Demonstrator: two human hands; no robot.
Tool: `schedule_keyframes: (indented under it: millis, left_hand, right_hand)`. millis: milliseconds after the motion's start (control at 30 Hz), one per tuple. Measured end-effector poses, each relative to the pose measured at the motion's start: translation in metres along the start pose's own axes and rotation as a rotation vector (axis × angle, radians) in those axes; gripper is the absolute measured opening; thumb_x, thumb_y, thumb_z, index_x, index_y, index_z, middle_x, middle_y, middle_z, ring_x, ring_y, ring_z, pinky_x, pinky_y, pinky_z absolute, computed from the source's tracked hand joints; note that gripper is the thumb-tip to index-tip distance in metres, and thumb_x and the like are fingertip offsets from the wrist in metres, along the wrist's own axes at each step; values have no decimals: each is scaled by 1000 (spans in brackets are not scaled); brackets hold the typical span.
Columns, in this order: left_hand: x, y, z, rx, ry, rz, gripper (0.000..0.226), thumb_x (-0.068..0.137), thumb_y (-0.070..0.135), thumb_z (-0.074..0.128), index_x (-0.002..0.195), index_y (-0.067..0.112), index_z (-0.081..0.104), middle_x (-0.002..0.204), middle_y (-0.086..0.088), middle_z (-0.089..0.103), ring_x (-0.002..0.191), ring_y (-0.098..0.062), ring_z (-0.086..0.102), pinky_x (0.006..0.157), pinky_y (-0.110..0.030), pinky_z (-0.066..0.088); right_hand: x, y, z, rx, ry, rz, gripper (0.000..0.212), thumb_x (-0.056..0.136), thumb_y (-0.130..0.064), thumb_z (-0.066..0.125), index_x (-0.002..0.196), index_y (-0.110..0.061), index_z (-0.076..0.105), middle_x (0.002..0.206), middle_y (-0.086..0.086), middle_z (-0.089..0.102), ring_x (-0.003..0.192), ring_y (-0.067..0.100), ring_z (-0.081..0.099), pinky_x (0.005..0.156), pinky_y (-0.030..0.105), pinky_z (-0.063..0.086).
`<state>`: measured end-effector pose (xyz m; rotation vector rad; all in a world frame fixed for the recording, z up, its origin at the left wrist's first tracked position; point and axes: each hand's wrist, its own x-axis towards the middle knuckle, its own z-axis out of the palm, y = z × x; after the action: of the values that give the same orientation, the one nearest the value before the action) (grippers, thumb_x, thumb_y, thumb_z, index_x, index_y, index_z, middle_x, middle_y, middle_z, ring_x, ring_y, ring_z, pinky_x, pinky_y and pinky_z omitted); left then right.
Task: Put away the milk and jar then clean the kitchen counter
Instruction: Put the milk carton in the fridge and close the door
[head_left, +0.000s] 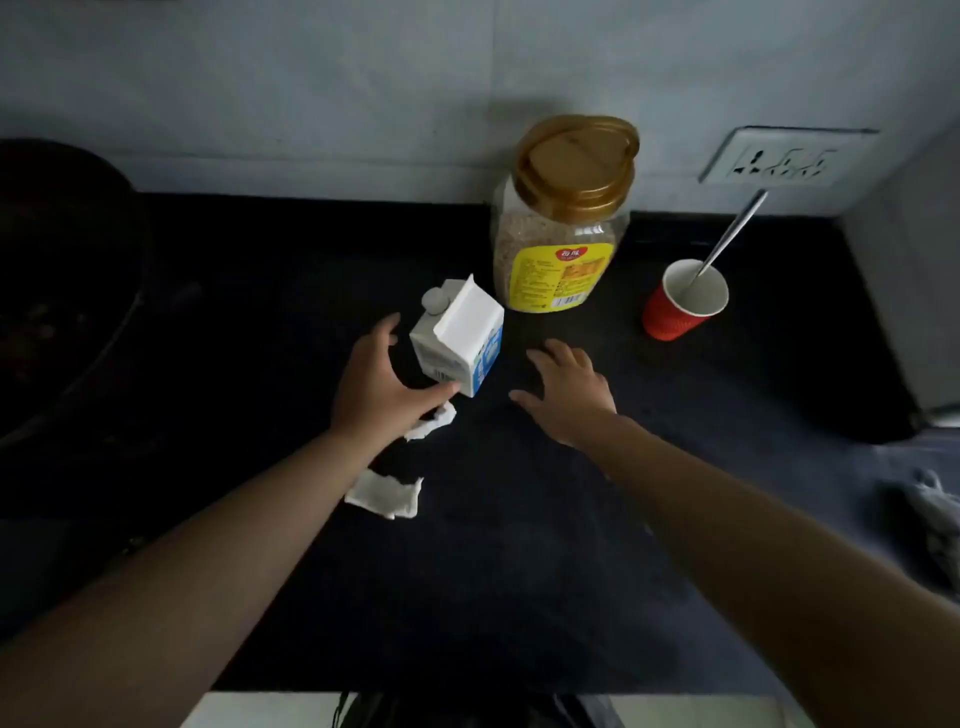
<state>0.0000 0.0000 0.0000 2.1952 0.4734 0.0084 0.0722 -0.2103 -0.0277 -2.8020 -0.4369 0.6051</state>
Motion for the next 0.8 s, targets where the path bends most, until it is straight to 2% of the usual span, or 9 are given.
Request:
schedule_keyframes:
  millis: [133,233,367,533,633,800]
  left_hand:
    - [0,-1,20,-139,56,20,77,59,38,83,126,32,47,121,15,43,115,-7,46,89,-27,40]
    - [6,-1,30,-205,100,33,78,58,38,83,126,28,47,126,13,46,117,-4,46,90,-22,38]
    - [4,4,40,-255,133,63,83,57,42,82,129,24,44,131,6,50,122,-4,47,92,-16,37]
    - [2,18,51,-266,200,59,75,61,35,83,123,40,41,129,8,52,119,2,47,85,-2,37]
    - [1,26,50,-272,230,22,70,63,35,82,121,45,43,128,10,54,120,1,48,81,-1,39]
    - [-17,46,35,-327,300,49,71,66,26,82,120,51,44,122,24,55,119,3,50,79,-5,45]
  right_hand:
    - [2,8,17,-112,-5,-6,71,88,-56,44,146,-26,15,156,2,9,141,29,8,111,49,21]
    - [3,13,26,-117,29,-26,71,89,-58,39,147,-28,10,157,2,5,142,30,3,112,49,13]
    - [0,22,31,-102,75,-61,70,89,-60,37,146,-30,10,157,1,6,143,28,3,113,46,12]
    - [0,24,33,-79,94,-74,68,89,-60,35,146,-31,11,158,0,6,143,26,3,114,45,10]
    - [-1,26,32,-92,75,-82,67,90,-58,34,146,-30,10,158,0,5,143,27,3,113,45,11]
    - [0,29,18,-88,-7,-123,64,93,-55,30,147,-28,10,158,1,2,143,27,2,113,43,14]
